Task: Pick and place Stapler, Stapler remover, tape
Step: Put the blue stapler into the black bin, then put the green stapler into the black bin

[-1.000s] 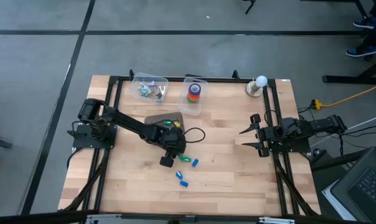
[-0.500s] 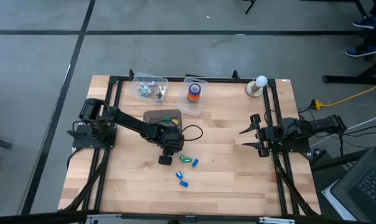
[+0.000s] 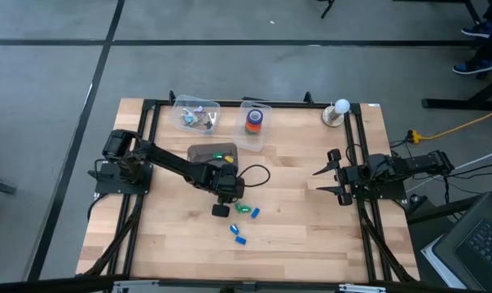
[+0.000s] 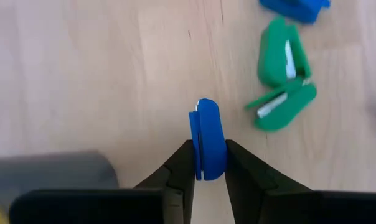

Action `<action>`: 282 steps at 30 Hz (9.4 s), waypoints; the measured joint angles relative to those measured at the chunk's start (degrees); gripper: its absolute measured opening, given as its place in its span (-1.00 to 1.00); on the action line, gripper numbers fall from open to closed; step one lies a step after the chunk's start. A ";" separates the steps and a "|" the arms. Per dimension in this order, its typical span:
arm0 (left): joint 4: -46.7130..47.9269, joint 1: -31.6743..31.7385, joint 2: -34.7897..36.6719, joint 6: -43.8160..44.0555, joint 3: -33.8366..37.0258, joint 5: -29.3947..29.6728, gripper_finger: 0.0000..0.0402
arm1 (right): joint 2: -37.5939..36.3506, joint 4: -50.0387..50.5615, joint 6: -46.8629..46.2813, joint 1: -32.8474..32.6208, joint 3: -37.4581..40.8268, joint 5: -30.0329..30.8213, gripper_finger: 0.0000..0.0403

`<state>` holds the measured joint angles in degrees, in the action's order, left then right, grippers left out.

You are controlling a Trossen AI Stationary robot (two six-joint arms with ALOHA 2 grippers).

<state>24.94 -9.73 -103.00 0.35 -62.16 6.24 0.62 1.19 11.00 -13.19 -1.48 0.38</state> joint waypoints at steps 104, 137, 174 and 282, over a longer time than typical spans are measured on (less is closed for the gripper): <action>20.03 15.46 1.98 5.35 -9.98 -0.63 -0.27 | 0.00 -0.01 -0.01 0.00 0.00 0.00 0.12; 10.59 3.67 3.60 -25.60 -16.10 -7.96 -0.36 | 0.11 0.01 -0.02 0.02 0.00 0.00 0.12; 11.88 1.04 -7.84 -25.26 -15.97 -14.82 -0.37 | 0.11 0.00 0.00 0.02 0.00 0.00 0.12; 24.71 20.02 17.06 -4.07 -15.87 17.82 -0.69 | 0.11 0.01 -0.02 0.02 0.00 0.00 0.12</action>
<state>49.64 10.28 -85.94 -3.73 -78.02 24.07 0.73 1.19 10.99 -13.17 -1.48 0.38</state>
